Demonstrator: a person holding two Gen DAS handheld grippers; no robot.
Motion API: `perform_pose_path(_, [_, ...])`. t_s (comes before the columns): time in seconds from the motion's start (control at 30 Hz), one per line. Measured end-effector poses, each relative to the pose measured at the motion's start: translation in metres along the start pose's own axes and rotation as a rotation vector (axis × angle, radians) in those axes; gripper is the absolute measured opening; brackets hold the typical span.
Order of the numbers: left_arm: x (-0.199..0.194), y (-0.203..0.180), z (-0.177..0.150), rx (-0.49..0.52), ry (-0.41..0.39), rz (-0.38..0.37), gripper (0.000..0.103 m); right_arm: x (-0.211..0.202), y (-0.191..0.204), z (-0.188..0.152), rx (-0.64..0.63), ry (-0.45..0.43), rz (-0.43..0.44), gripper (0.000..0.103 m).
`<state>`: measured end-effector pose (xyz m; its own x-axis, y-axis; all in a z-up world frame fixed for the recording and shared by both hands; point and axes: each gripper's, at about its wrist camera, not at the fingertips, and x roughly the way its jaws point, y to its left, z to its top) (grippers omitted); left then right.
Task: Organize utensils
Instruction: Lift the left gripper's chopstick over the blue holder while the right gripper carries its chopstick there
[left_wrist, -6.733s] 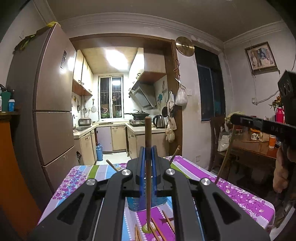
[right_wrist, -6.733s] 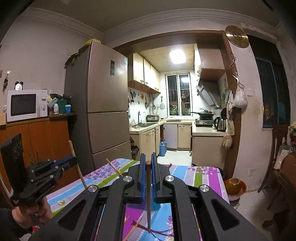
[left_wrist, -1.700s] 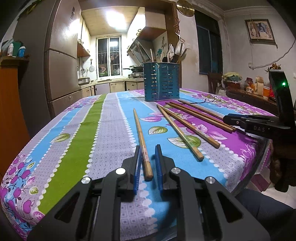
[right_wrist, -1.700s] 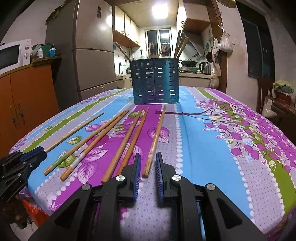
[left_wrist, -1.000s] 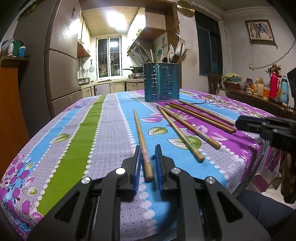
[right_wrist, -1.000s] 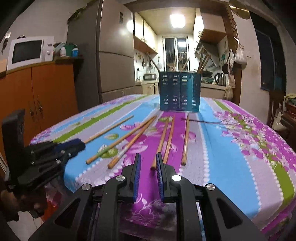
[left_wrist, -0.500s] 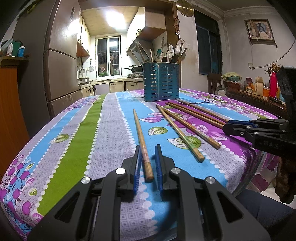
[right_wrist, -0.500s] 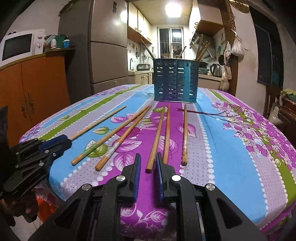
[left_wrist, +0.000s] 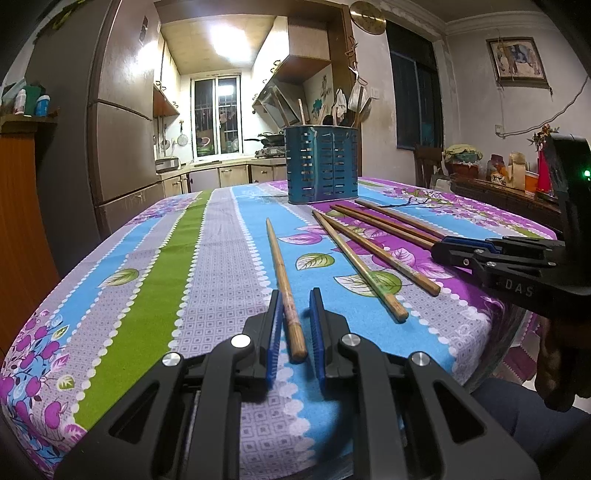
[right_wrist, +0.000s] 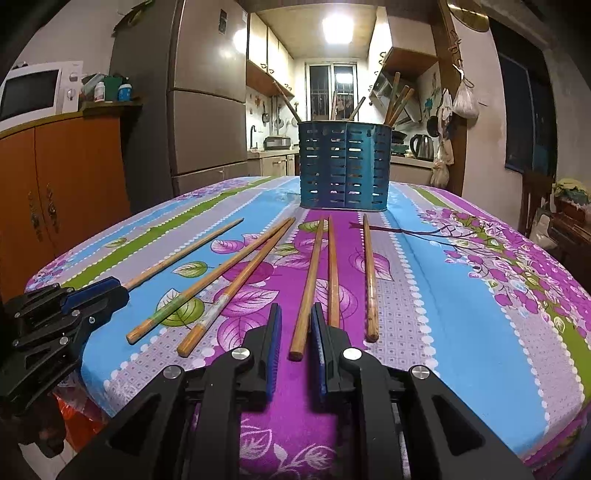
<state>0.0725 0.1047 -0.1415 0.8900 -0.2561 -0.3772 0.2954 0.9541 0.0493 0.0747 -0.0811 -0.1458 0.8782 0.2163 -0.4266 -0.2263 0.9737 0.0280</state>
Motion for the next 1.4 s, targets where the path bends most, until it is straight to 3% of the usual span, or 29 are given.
perform_pose_path(0.2, [-0.001,0.002,-0.001,-0.014,-0.011,0.007,0.012,-0.001,-0.003,-0.003,0.034,-0.027,-0.003,0.008])
perform_pose_path(0.47, [-0.001,0.001,-0.001,-0.016,-0.018,0.029,0.005,-0.005,-0.006,-0.002,0.035,-0.048,-0.001,0.008])
perform_pose_path(0.67, [-0.017,0.003,0.012,-0.013,-0.061,0.047,0.005,-0.041,-0.006,0.023,-0.02,-0.117,-0.018,0.008])
perform_pose_path(1.1, [-0.046,0.005,0.108,0.052,-0.285,0.041,0.005,-0.097,-0.018,0.106,-0.093,-0.292,0.028,0.008])
perform_pose_path(1.2, [-0.04,0.009,0.134,0.052,-0.303,0.024,0.005,-0.094,-0.022,0.134,-0.1,-0.318,0.057,0.008])
perform_pose_path(1.4, [-0.021,0.02,0.176,0.015,-0.276,-0.006,0.005,-0.077,-0.028,0.172,-0.105,-0.288,0.108,0.008])
